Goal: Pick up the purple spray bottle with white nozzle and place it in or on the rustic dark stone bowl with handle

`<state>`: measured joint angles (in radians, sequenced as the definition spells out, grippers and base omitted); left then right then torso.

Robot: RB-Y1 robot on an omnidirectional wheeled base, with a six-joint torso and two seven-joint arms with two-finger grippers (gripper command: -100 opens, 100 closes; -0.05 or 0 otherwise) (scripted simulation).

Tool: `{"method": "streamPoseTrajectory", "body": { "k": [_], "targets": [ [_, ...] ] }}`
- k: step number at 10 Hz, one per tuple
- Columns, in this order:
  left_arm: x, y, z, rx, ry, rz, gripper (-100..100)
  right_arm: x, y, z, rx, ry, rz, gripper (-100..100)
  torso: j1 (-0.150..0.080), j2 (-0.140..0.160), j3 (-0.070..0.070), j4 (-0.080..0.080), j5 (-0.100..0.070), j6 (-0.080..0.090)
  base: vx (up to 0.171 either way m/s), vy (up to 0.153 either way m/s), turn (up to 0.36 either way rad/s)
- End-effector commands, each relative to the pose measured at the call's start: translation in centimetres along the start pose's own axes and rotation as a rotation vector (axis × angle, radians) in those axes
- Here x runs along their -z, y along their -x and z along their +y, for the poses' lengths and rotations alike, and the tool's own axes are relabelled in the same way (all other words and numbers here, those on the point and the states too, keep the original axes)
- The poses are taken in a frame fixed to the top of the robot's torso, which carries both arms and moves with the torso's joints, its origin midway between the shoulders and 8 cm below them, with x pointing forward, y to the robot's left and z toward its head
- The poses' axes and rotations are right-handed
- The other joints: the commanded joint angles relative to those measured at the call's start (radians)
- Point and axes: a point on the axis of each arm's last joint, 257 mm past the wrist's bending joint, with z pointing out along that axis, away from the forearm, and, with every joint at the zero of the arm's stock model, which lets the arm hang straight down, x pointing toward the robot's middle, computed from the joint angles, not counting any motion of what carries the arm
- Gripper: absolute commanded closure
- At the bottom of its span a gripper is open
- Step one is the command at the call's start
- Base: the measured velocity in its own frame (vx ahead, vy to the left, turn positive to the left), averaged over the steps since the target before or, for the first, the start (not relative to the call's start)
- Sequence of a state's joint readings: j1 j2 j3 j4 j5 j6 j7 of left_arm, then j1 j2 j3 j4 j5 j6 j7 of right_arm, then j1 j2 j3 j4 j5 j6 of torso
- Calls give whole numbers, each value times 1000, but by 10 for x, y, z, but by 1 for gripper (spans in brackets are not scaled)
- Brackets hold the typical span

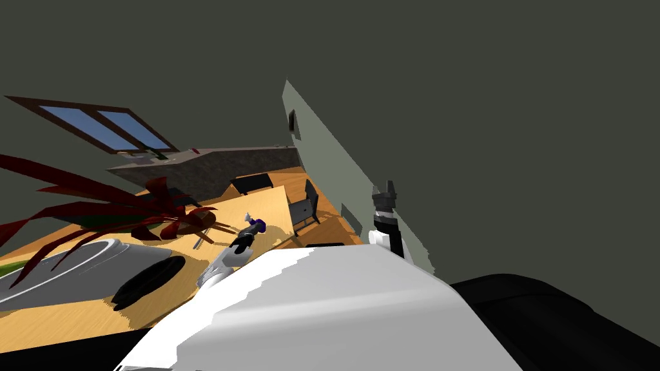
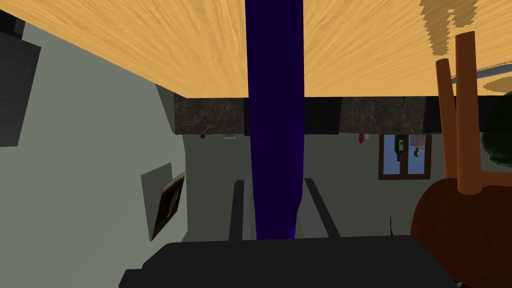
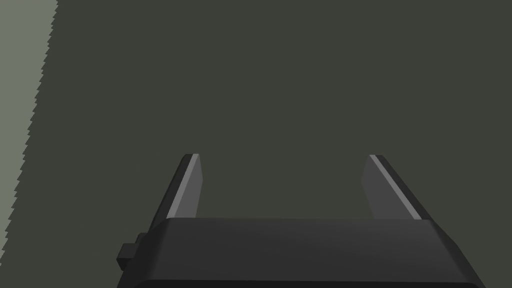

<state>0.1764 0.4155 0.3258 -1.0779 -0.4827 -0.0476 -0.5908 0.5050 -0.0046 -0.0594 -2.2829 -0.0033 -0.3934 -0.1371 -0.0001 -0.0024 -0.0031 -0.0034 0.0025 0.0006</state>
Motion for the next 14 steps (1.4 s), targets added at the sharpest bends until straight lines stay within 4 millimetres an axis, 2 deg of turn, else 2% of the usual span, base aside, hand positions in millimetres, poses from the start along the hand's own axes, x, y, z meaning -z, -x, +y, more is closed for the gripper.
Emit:
{"method": "streamPoseTrajectory", "body": {
  "k": [1, 2, 3, 4, 5, 10, 11, 14],
  "targets": [
    [0, 0, 0, 0, 0, 0, 100, 0, 0, 0, 0, 0, 0, 0, 0, 0, 0, 0, 0, 0, 8, -15, -2],
    [0, 0, 0, 4, 0, 0, 0, 0, 0, 0, 0, 0, 0, 0, 2, 1, 0, 0, 0, 0, 0, 0, 0],
    [-5, 21, -20, 44, -41, -54, 100, 0, 0, 0, 0, 0, 0, 0, 2, 1, 1, 0, 0, 0, -83, 6, 31],
    [-7, 30, -28, 61, -58, -78, 100, 0, 0, 0, 0, 0, 0, 0, 3, 5, 3, 1, 0, 0, -130, -9, 19],
    [-7, 30, -28, 61, -58, -78, 100, 0, 0, 0, 0, 0, 0, 0, 1, 9, 5, 2, 0, 0, -102, 8, -1],
    [-12, 93, -77, 164, -165, -233, 100, 0, 0, 0, 0, 0, 0, 0, 4, 14, 9, 4, 1, 1, -138, 25, 30],
    [-12, 93, -77, 164, -165, -233, 100, 0, 0, 0, 0, 0, 0, 0, 4, 15, 10, 5, 0, 1, -101, 23, 5],
    [-10, 137, -102, 214, -228, -339, 100, 0, 0, 0, 0, 0, 0, 0, 4, 14, 9, 5, 1, 1, -128, 26, 36]
  ]
}}
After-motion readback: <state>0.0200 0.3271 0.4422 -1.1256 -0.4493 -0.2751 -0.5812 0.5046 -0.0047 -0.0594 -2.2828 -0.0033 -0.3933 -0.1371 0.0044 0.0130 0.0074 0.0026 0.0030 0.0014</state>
